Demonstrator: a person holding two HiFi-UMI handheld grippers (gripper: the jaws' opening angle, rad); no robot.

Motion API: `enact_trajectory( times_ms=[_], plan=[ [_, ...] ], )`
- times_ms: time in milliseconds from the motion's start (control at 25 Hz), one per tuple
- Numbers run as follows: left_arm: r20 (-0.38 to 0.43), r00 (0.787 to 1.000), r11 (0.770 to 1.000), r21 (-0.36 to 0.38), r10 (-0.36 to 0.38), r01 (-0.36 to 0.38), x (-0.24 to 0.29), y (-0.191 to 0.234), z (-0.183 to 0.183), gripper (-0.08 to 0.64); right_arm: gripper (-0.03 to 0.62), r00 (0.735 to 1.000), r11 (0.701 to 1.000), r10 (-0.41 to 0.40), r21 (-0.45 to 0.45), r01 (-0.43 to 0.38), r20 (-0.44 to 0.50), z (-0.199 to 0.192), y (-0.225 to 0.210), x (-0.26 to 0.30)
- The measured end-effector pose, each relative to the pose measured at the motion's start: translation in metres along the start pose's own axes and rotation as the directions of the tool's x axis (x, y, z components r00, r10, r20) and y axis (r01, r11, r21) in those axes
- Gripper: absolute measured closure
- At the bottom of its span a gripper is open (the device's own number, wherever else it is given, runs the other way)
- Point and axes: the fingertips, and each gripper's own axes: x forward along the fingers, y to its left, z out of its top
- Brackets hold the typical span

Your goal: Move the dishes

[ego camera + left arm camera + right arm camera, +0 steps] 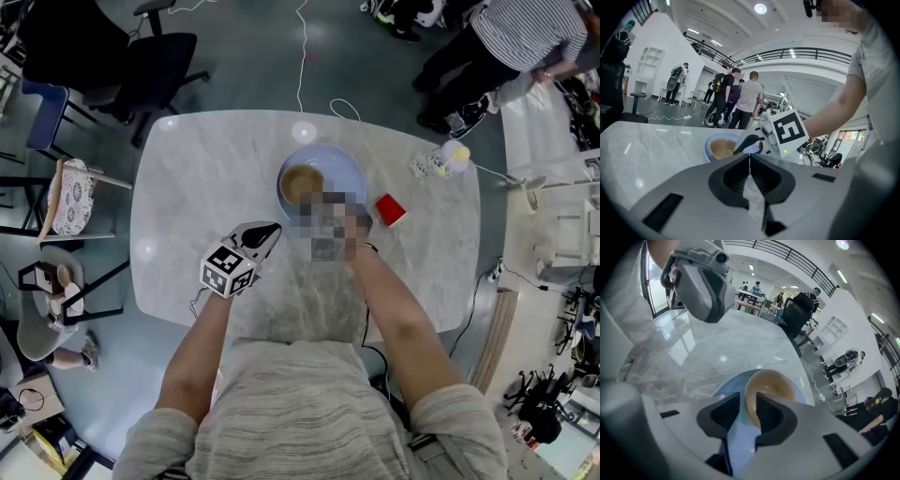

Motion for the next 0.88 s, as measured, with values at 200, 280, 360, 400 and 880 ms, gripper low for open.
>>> enact_trajectory(
  times_ms=[200,280,360,400,880],
  plan=[
    [0.002,1.000,1.000,-0.012,-0.006,0.006,0.004,-0.003,0.002,0.538,0.465,0.999,1.000,0.000,0.030,-0.001,0.043,0.005,-0.002,-0.014],
    [0.002,1.000,1.000,-0.015,-0.011,0.011,0.005,-0.004,0.002,0.540,0.465,0.998,0.999,-0.013,0.046,0.010,0.062,0.008,-0.003,-0.021],
    [-0.002,1.000,1.000,-0.016,-0.019,0.019,0.007,-0.006,0.002,0.538,0.466,0.997,0.998,-0.031,0.060,0.027,0.072,0.009,-0.003,-0.028],
    [-0.004,1.000,1.000,-0.017,-0.022,0.022,0.008,-0.008,0.001,0.538,0.466,0.996,0.997,-0.041,0.066,0.036,0.075,0.009,-0.003,-0.032],
    [-0.027,0.995,0.996,-0.008,-0.094,0.094,0.041,-0.042,0.001,0.538,0.485,0.987,0.959,-0.148,0.255,0.127,0.064,-0.041,0.012,-0.073]
  ],
)
